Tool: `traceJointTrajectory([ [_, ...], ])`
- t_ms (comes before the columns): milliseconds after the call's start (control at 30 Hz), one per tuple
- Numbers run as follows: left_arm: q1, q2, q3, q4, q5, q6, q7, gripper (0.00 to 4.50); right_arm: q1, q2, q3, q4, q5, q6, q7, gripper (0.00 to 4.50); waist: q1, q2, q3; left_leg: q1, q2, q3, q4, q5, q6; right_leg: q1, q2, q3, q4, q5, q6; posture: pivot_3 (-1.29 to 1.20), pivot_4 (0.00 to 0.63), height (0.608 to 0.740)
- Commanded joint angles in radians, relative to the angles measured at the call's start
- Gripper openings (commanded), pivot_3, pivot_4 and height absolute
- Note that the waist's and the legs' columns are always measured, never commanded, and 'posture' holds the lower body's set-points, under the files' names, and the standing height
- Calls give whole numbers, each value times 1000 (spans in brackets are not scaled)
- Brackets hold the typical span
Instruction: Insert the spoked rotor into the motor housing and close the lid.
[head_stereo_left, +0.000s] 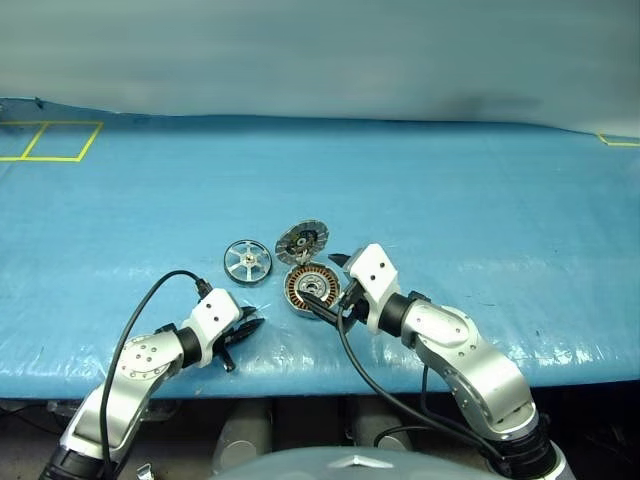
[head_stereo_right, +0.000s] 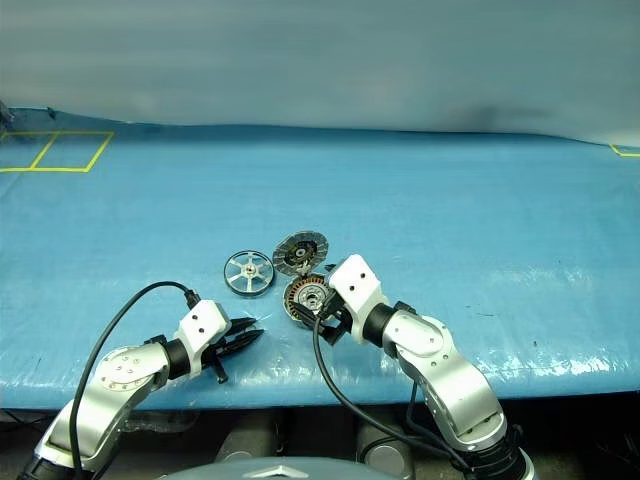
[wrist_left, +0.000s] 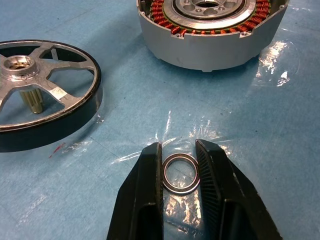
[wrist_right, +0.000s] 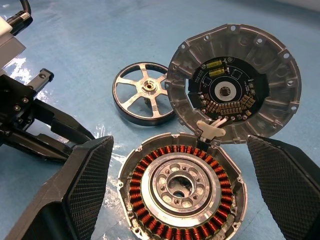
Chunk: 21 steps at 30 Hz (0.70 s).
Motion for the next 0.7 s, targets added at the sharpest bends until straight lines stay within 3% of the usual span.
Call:
traceJointTrajectory([
  [33,21,46,6,-54,-36,36,-62,652,-16,2,1,-28,7,-13,-4,4500,0,0,0,0,0,0,0,0,0,0,0,0,0,0,0,0,150,740],
  [200,-47,54,28,-158,-128,96,-99,652,-11,0,-23,-31,23,-39,8,4500,5,0,1,-1,0,0,1,0,0,0,0,0,0,0,0,0,150,740],
  [400,-142,68,-3,-205,-141,188,-87,652,37,-11,-61,-31,45,-122,28,4500,9,0,1,-1,0,0,1,0,0,0,0,0,0,0,0,0,150,740],
  [700,-275,29,-50,-202,-149,262,-53,652,208,-7,-142,72,55,-432,76,4500,9,0,1,-1,0,0,1,0,0,1,0,0,0,0,0,0,150,740],
])
